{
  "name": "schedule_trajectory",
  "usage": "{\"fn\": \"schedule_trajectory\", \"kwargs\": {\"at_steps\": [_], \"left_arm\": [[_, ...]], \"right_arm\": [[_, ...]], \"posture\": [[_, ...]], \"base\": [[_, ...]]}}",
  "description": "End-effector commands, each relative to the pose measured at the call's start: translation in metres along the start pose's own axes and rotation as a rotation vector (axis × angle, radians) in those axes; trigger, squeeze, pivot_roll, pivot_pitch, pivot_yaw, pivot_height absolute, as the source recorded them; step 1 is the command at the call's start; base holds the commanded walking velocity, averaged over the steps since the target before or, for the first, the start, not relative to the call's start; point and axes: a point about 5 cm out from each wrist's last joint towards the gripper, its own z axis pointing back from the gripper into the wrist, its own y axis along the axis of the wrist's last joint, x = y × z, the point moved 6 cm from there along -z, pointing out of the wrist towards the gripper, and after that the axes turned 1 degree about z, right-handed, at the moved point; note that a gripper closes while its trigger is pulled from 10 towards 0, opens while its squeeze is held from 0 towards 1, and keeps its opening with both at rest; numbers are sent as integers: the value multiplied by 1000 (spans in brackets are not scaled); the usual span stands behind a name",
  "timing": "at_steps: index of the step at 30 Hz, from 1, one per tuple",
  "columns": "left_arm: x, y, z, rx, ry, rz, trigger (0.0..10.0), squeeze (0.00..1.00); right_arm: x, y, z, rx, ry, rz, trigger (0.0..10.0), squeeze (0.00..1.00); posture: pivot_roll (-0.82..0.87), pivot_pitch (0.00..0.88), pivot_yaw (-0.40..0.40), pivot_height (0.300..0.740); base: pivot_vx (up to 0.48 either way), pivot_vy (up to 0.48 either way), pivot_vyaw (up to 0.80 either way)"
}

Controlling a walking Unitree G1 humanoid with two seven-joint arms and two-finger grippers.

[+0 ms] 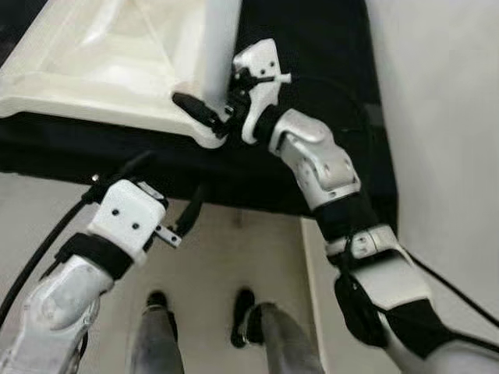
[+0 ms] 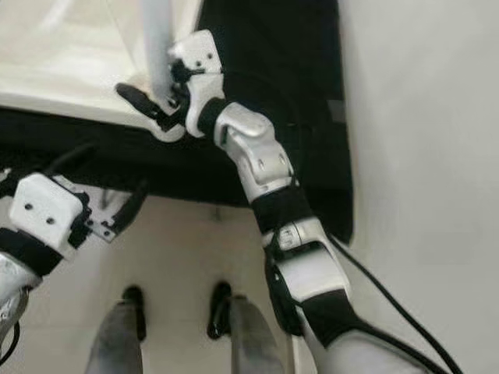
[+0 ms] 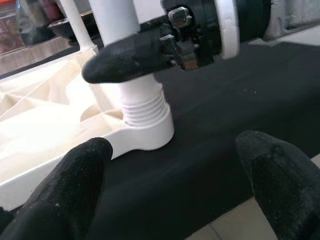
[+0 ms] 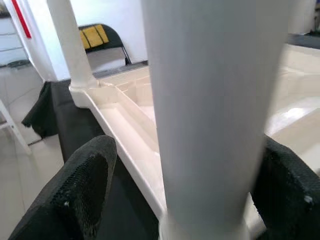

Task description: Building children table

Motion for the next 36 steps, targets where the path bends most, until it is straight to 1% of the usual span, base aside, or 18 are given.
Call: {"fn": "schedule_trajectory", "kwargs": {"at_steps": [1, 3, 6, 8, 10, 11, 12, 13, 15, 20, 22, 25, 29, 31, 33, 34, 35, 36], "left_arm": [[3, -7, 1, -34, 9, 15, 10000, 0], [3, -7, 1, -37, 13, 16, 10000, 0], [-1, -11, 0, -50, 28, 18, 10000, 0], [-1, -11, 0, -50, 28, 18, 10000, 0], [-4, -12, -3, -52, 40, 22, 10000, 0], [-4, -12, -3, -52, 40, 22, 10000, 0], [-4, -12, -4, -50, 41, 24, 10000, 0], [-4, -12, -4, -50, 41, 24, 10000, 0], [-3, -12, -6, -49, 42, 27, 10000, 0], [-3, -12, -8, -46, 47, 31, 10000, 0], [-4, -12, -8, -44, 50, 33, 10000, 0], [-6, -11, -9, -44, 67, 44, 10000, 0], [-6, -12, -9, -49, 77, 56, 10000, 0], [-5, -15, -10, -60, 79, 62, 10000, 0], [-1, -17, -11, -65, 77, 82, 10000, 0], [-1, -17, -11, -65, 77, 82, 10000, 0], [0, -18, -12, -66, 74, 88, 10000, 0], [0, -18, -12, -66, 74, 88, 10000, 0]], "right_arm": [[1, 1, 1, 10, 11, 0, 10000, 0], [3, 2, 2, 14, 8, -5, 10000, 0], [13, -2, 9, 20, -26, -21, 10000, 0], [13, -2, 9, 20, -26, -21, 10000, 0], [23, -11, 18, 15, -62, -36, 10000, 0], [23, -11, 18, 15, -62, -36, 10000, 0], [29, -16, 23, 12, -83, -42, 10000, 0], [29, -16, 23, 12, -83, -42, 10000, 0], [34, -22, 28, 8, -104, -48, 10000, 0], [38, -25, 33, 12, -119, -59, 10000, 0], [36, -23, 33, 26, -105, -57, 10000, 0], [29, -22, 31, 23, -48, -5, 10000, 0], [32, -26, 34, -1, -55, 32, 10000, 0], [42, -29, 42, -22, -83, 55, 10000, 0], [55, -31, 57, -38, -121, 67, 10000, 0], [55, -31, 57, -38, -121, 67, 10000, 0], [59, -31, 63, -43, -133, 72, 10000, 0], [59, -31, 63, -43, -133, 72, 10000, 0]], "posture": [[181, 375, -216, 740], [182, 374, -214, 740], [180, 365, -199, 740], [180, 365, -199, 740], [176, 355, -189, 740], [176, 355, -189, 740], [175, 354, -187, 740], [175, 354, -187, 740], [172, 351, -182, 740], [169, 350, -181, 740], [167, 351, -184, 740], [167, 354, -191, 740], [167, 356, -194, 740], [157, 357, -194, 740], [144, 354, -188, 740], [144, 354, -188, 740], [139, 353, -184, 740], [139, 353, -184, 740]], "base": [[0, 0, 0], [0, 0, 0], [0, 0, 0], [0, 0, 0], [0, 0, 0], [0, 0, 0], [0, 0, 0], [0, 0, 0], [0, 0, 0], [0, 0, 0], [0, 0, 0], [0, 0, 0], [0, 0, 0], [0, 0, 0], [0, 0, 0], [0, 0, 0], [0, 0, 0], [0, 0, 0]]}}
